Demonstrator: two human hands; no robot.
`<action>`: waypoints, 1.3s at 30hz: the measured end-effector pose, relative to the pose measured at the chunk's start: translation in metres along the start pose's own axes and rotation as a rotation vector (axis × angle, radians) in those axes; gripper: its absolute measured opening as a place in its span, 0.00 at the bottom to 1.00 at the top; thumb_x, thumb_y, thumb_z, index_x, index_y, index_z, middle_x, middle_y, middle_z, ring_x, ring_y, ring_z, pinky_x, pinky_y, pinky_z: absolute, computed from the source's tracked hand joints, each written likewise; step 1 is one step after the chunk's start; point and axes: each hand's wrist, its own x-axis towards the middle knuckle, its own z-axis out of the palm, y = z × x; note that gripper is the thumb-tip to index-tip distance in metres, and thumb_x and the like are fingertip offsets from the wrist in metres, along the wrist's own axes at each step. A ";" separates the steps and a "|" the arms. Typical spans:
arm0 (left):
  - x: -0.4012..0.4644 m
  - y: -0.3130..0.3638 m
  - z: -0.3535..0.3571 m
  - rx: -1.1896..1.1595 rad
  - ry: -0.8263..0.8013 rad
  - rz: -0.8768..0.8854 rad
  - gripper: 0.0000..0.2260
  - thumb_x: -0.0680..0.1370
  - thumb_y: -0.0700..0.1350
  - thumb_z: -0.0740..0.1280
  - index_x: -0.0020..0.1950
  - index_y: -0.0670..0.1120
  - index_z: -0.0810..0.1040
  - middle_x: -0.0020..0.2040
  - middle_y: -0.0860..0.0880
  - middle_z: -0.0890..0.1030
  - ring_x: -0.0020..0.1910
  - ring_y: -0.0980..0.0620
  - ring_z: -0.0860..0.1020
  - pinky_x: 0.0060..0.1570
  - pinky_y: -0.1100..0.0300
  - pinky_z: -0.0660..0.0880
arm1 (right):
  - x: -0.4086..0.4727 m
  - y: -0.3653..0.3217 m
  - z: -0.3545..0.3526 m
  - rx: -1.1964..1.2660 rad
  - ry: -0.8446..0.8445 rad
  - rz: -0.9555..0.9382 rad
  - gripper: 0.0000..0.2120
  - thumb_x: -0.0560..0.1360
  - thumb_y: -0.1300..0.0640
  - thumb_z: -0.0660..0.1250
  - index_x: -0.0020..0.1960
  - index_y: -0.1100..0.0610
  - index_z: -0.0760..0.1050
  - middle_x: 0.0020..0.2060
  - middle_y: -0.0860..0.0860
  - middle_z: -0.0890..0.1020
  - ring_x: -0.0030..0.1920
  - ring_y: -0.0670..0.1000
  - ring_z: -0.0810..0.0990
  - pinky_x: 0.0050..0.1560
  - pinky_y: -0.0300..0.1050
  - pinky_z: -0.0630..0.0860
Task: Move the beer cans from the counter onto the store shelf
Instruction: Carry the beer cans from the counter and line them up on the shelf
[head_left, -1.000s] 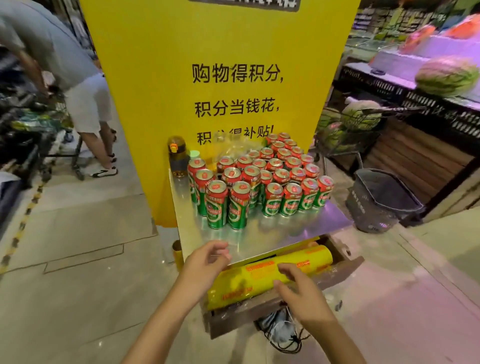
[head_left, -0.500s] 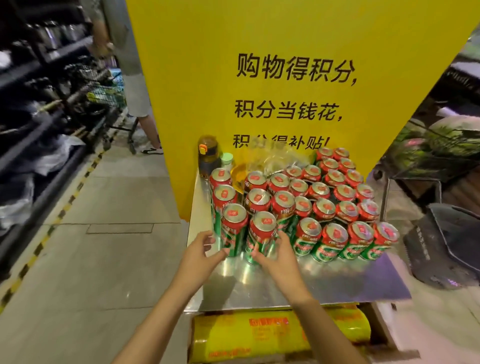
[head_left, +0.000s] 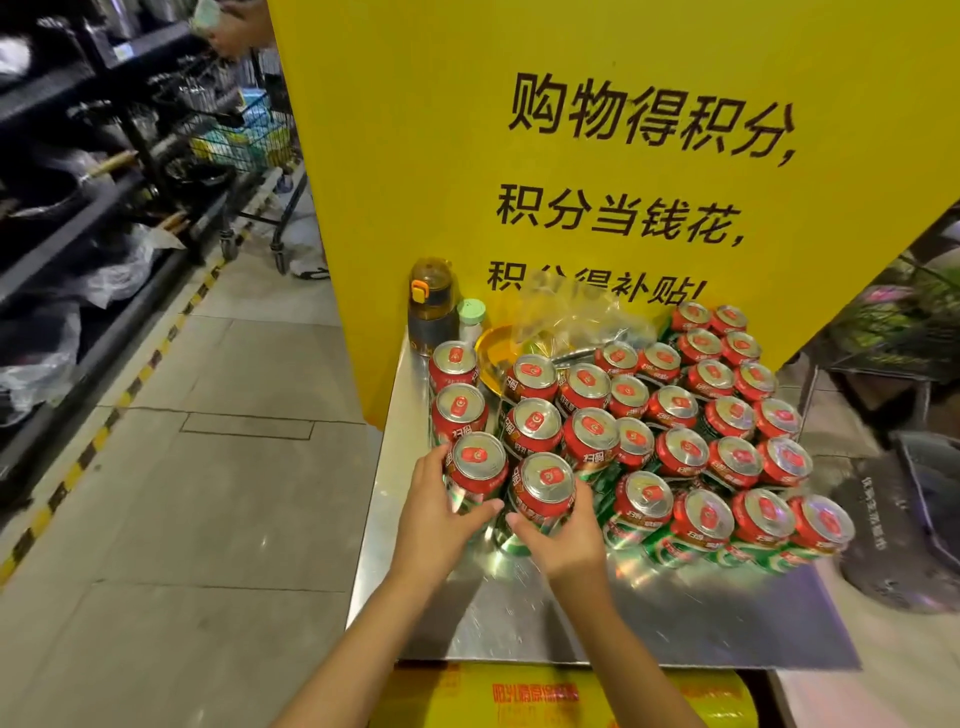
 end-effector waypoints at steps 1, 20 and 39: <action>0.001 -0.001 0.001 0.013 0.019 0.004 0.34 0.66 0.48 0.77 0.68 0.51 0.65 0.63 0.53 0.72 0.61 0.57 0.72 0.54 0.69 0.67 | 0.001 0.000 -0.001 -0.004 -0.005 -0.008 0.31 0.65 0.60 0.77 0.61 0.47 0.65 0.50 0.40 0.77 0.50 0.30 0.72 0.44 0.18 0.67; -0.061 0.028 -0.023 -0.219 0.078 -0.014 0.31 0.57 0.52 0.78 0.57 0.60 0.70 0.57 0.58 0.74 0.54 0.68 0.74 0.50 0.74 0.72 | -0.027 0.003 -0.053 0.166 -0.120 -0.047 0.29 0.61 0.64 0.79 0.58 0.49 0.72 0.51 0.48 0.81 0.53 0.46 0.80 0.57 0.43 0.77; -0.310 0.048 -0.162 -0.368 0.880 -0.104 0.27 0.53 0.56 0.72 0.51 0.55 0.75 0.43 0.65 0.82 0.43 0.67 0.80 0.38 0.75 0.73 | -0.167 -0.113 0.043 0.163 -0.864 -0.360 0.33 0.54 0.53 0.82 0.56 0.50 0.76 0.48 0.48 0.83 0.50 0.48 0.81 0.49 0.42 0.77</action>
